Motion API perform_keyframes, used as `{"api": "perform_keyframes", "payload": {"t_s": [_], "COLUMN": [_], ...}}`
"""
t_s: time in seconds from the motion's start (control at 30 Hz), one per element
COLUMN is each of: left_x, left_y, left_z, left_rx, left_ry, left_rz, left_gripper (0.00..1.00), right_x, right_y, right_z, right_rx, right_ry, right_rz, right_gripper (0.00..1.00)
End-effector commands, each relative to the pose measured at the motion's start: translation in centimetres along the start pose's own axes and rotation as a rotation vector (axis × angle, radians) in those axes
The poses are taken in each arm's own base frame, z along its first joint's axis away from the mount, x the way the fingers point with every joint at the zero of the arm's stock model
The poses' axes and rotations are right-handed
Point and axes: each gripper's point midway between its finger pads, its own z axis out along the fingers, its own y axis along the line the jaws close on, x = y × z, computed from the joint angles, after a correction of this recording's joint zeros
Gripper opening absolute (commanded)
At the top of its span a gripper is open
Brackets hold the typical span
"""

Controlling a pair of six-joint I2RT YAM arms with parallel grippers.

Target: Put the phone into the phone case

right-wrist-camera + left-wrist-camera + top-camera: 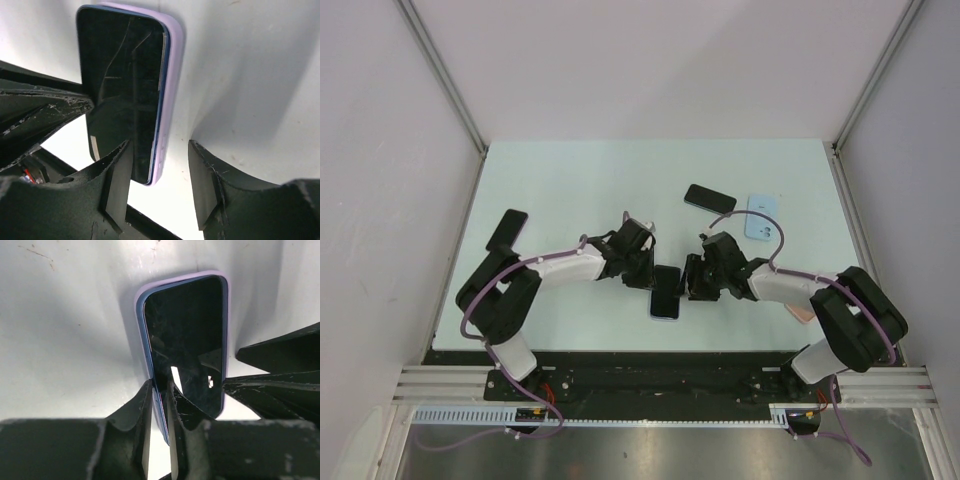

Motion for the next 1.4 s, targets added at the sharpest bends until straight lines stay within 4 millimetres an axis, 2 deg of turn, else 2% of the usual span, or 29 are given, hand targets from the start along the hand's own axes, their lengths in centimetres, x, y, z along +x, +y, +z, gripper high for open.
{"api": "perform_keyframes", "payload": {"t_s": [0.0,0.17,0.37,0.57,0.63,0.9,1.07,1.23,1.37], "left_x": [-1.1,0.0,1.4,2.0,2.3,3.0,3.3,3.5,3.5], "left_y": [-2.7,-3.3,-3.7,-3.4,-3.7,-3.9,-3.7,-3.8,-4.1], "left_z": [0.0,0.8,0.8,0.4,0.0,-0.3,-0.3,-0.4,-0.3], "left_rx": [0.112,0.169,0.227,0.258,0.288,0.324,0.329,0.351,0.373], "left_ry": [-0.016,0.021,0.065,0.085,0.091,0.117,0.125,0.136,0.137], "left_rz": [0.020,-0.003,-0.037,-0.083,-0.101,-0.127,-0.136,-0.154,-0.166], "left_gripper": [0.17,0.07,0.03,0.03,0.03,0.03,0.03,0.03,0.03], "right_x": [-0.3,0.2,0.2,-2.5,-2.3,-4.1,-4.4,-3.8,-3.9], "right_y": [1.9,2.0,1.8,3.9,4.1,6.1,6.8,6.6,7.4], "right_z": [0.4,1.0,1.0,-1.3,-1.6,-3.2,-4.3,-3.8,-4.6], "right_rx": [-0.122,-0.141,-0.180,-0.420,-0.458,-0.648,-0.767,-0.781,-0.857], "right_ry": [-0.026,-0.011,-0.013,-0.113,-0.105,-0.132,-0.146,-0.119,-0.112], "right_rz": [0.014,0.036,0.088,0.174,0.192,0.254,0.277,0.285,0.273], "right_gripper": [0.54,0.57,0.59,0.61,0.62,0.65,0.66,0.66,0.64]}}
